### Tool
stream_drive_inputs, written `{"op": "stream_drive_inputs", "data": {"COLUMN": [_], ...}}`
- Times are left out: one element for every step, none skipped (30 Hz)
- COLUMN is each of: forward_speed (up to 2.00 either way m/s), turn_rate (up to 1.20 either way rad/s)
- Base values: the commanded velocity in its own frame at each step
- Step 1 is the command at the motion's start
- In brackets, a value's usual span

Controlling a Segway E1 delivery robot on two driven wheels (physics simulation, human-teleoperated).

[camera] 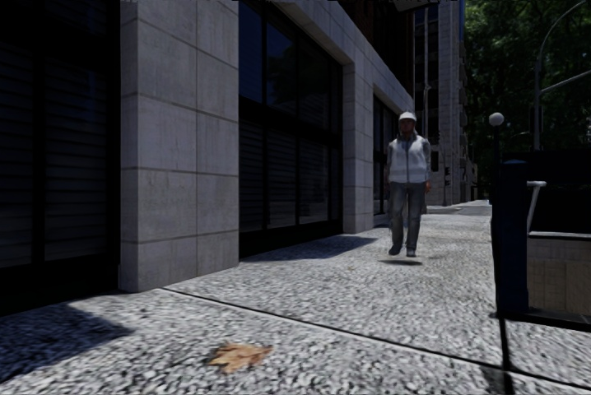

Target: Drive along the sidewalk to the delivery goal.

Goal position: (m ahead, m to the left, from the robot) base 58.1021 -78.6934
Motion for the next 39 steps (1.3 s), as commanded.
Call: {"op": "stream_drive_inputs", "data": {"forward_speed": [2.0,2.0,2.0,2.0,2.0,2.0,2.0,2.0,2.0,2.0,2.0,2.0,2.0,2.0,2.0,2.0,2.0,2.0,2.0,2.0,2.0,2.0,2.0,2.0,1.87,1.87,1.67,1.59,1.59,1.57,1.56,1.56,1.56,1.56,1.56,1.56,1.56,1.56,1.56], "turn_rate": [0.78,0.67,0.4,0.0,0.0,0.0,0.0,0.0,0.0,0.0,0.0,0.0,0.0,0.0,0.0,0.0,0.0,0.0,0.0,0.0,0.0,0.0,-0.32,-0.52,-0.67,-0.67,-0.77,-0.8,-0.8,-0.8,-0.81,-0.81,-0.81,-0.81,-0.81,-0.81,-0.81,-0.81,-0.81]}}
